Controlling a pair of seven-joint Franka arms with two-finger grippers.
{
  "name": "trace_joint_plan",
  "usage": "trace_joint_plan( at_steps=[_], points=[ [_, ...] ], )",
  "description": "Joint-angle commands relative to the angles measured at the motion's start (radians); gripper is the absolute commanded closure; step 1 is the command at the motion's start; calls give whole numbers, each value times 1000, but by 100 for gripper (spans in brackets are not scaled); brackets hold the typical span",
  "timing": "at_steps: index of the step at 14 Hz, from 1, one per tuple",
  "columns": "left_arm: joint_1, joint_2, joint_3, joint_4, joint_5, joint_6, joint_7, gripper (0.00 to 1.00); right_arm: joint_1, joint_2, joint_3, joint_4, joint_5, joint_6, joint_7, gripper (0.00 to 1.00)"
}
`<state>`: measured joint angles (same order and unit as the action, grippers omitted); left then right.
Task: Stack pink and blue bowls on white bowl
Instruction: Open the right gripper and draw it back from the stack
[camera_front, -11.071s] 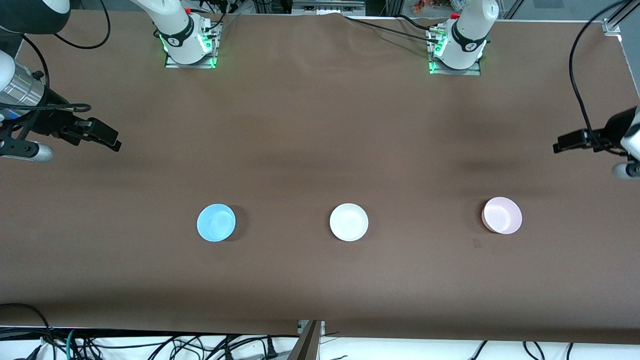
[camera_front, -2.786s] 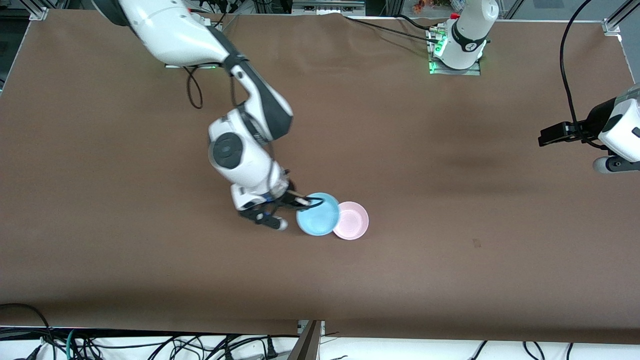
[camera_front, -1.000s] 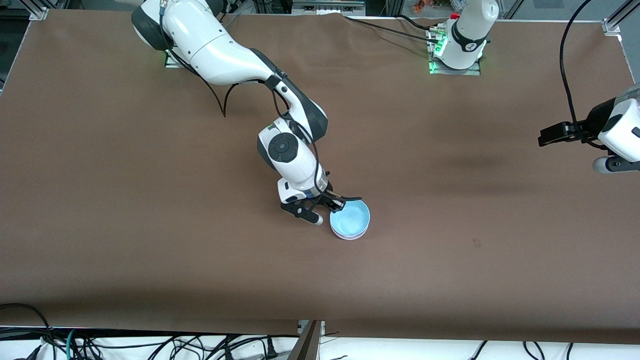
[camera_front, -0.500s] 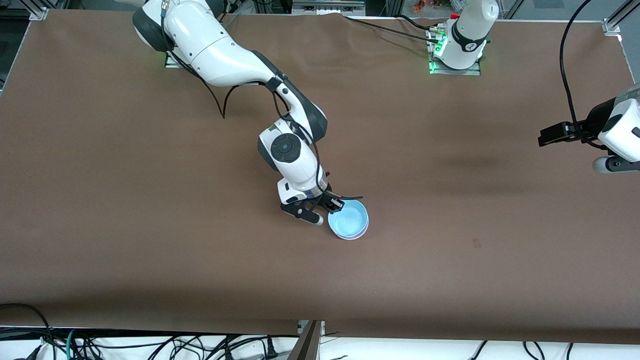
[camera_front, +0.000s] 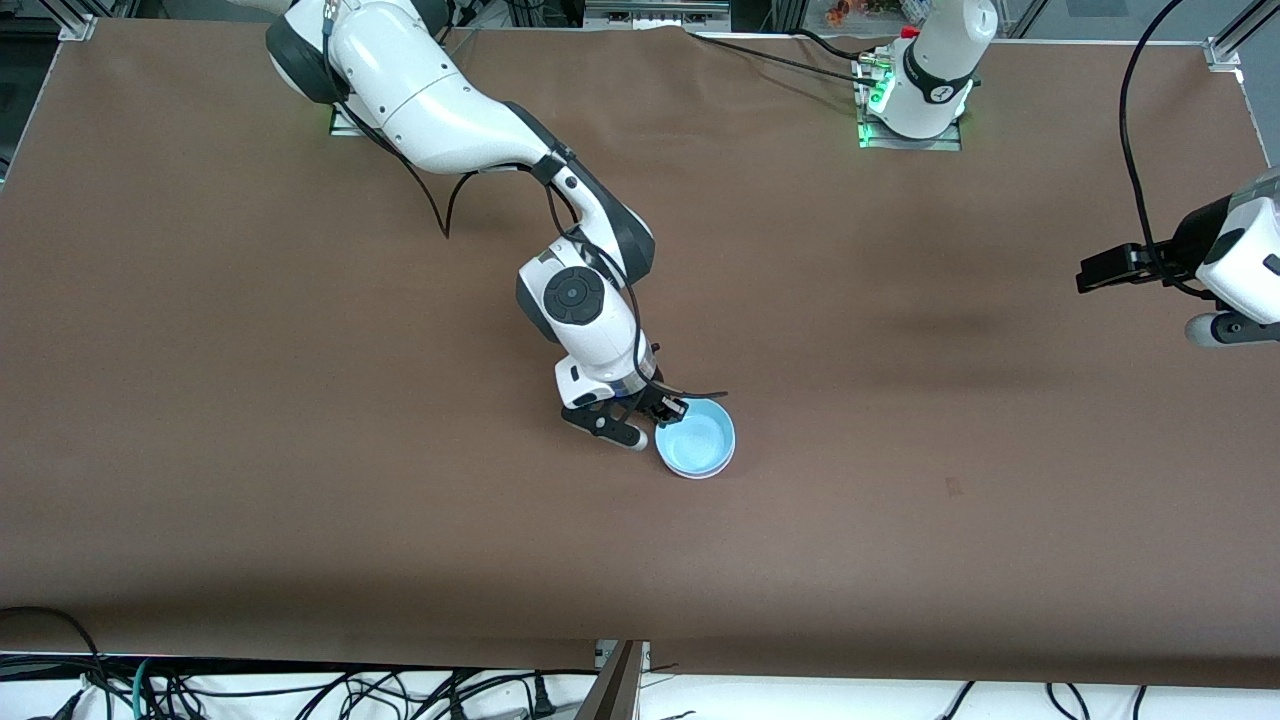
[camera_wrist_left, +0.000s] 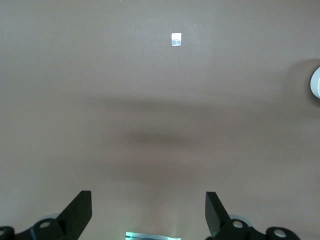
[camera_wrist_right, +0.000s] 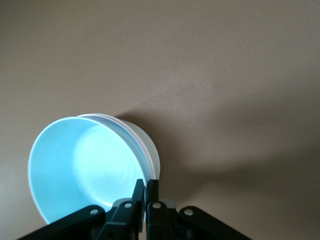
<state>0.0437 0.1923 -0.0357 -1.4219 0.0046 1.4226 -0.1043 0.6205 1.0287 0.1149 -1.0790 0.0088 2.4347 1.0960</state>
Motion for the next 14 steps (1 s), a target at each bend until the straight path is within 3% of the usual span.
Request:
trace_joint_plan(
  at_steps=[1, 5, 8, 9, 11, 14],
  points=[
    [5, 1, -7, 8, 17, -1, 21, 0, 7, 2, -3, 24, -15, -11, 21, 64],
    [5, -1, -7, 8, 17, -1, 21, 0, 5, -10, 2, 37, -10, -32, 22, 46],
    [5, 1, -7, 8, 17, -1, 21, 0, -14, -67, -4, 50, -10, -141, 5, 18],
    [4, 1, -7, 8, 17, -1, 21, 0, -34, -103, -6, 50, -10, -195, -11, 0],
    [4, 1, -7, 8, 14, -1, 21, 0, -102, -192, 2, 47, -7, -305, -132, 0],
    [4, -1, -7, 8, 14, -1, 21, 0, -209, -317, 2, 42, 2, -576, -356, 0]
  ],
)
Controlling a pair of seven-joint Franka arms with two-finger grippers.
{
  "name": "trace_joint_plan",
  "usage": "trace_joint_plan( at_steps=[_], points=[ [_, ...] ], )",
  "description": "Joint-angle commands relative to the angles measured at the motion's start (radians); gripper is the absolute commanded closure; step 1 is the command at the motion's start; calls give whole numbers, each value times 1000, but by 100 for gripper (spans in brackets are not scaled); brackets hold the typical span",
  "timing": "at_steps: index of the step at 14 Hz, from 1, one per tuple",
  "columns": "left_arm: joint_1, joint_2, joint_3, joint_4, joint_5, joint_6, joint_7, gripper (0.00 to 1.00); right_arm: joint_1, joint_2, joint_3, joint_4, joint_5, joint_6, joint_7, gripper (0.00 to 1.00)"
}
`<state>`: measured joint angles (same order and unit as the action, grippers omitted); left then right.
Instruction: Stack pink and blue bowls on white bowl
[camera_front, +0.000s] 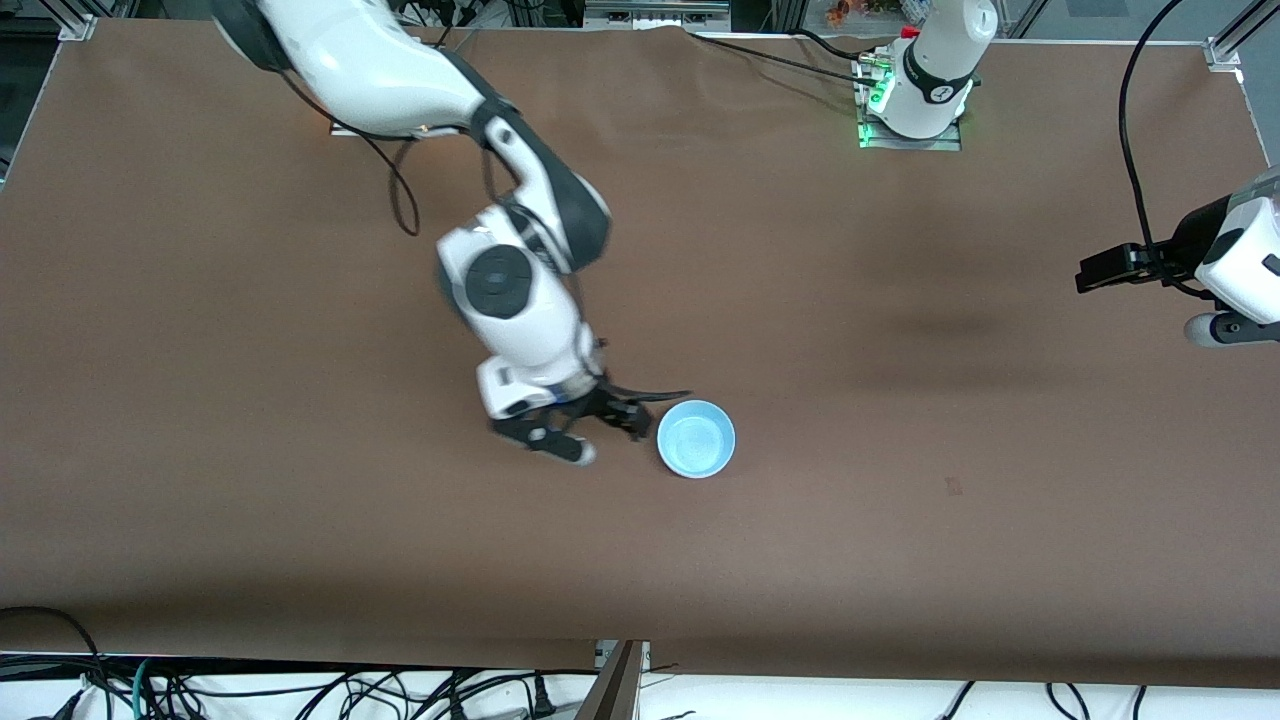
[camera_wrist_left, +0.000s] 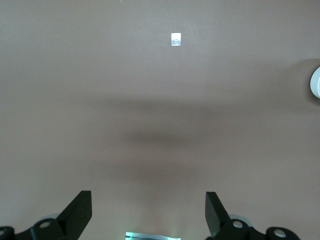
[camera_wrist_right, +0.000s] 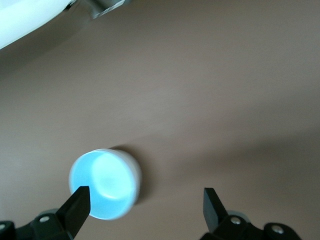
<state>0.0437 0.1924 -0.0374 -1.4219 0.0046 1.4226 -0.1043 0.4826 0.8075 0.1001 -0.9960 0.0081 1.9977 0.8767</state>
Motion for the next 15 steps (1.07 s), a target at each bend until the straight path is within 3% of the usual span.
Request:
trace_joint_plan(
  at_steps=[1, 4, 8, 11, 15],
  points=[
    [4, 1, -6, 8, 14, -1, 21, 0, -108, -147, 12, -50, 36, -237, -228, 0],
    [4, 1, -6, 8, 14, -1, 20, 0, -246, -360, 9, -203, 92, -431, -479, 0],
    [4, 1, -6, 8, 3, -1, 20, 0, -265, -649, -103, -493, 78, -462, -704, 0],
    [5, 1, -6, 8, 0, -1, 20, 0, -265, -692, -164, -517, 73, -493, -817, 0],
    [5, 1, -6, 8, 0, -1, 21, 0, -256, -673, -160, -474, 0, -494, -814, 0]
  ],
)
